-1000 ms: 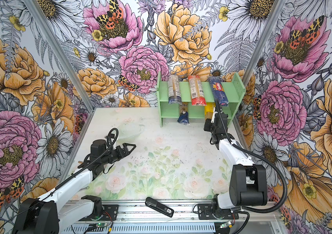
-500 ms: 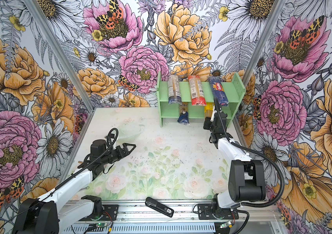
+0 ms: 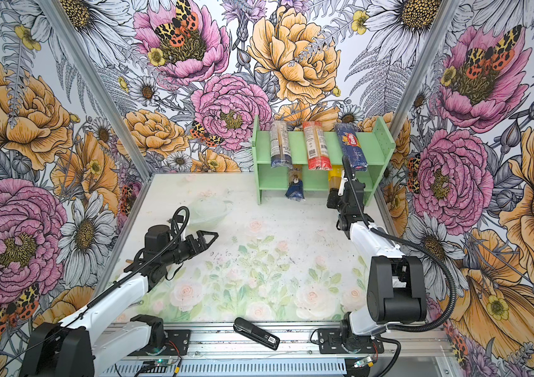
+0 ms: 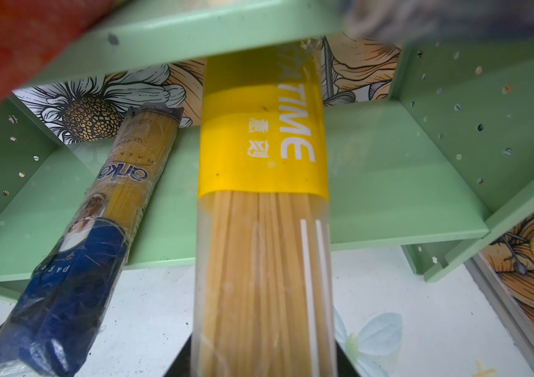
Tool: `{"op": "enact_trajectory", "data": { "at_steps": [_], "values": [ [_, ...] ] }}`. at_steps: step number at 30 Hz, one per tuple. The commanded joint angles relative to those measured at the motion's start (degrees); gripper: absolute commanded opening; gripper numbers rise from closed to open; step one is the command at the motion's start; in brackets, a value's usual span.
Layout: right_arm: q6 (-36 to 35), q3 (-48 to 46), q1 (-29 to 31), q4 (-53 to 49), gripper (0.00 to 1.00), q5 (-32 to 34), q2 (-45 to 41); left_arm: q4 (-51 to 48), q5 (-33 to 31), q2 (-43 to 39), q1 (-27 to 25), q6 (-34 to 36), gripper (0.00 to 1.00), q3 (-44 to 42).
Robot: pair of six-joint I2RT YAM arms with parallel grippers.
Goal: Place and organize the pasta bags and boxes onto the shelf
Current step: 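Carry the upright yellow PASTATIME bag to the shelf front beside the blue-and-gold bag, then lower the yellow bag onto the table against the shelf front with the right gripper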
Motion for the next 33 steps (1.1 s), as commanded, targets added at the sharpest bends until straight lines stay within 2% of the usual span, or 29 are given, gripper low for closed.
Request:
{"op": "enact_trajectory", "data": {
  "at_steps": [1, 33],
  "values": [
    [-1.2, 2.3, 0.2, 12.1, 0.00, 1.0, -0.5, -0.5, -1.3, -1.4, -0.6, 0.0, 0.99, 1.2],
    [-3.2, 6.6, 0.2, 12.9, 0.00, 0.5, 5.1, -1.2, -2.5, -1.3, -1.6, -0.4, 0.99, 2.0]
  ]
}}
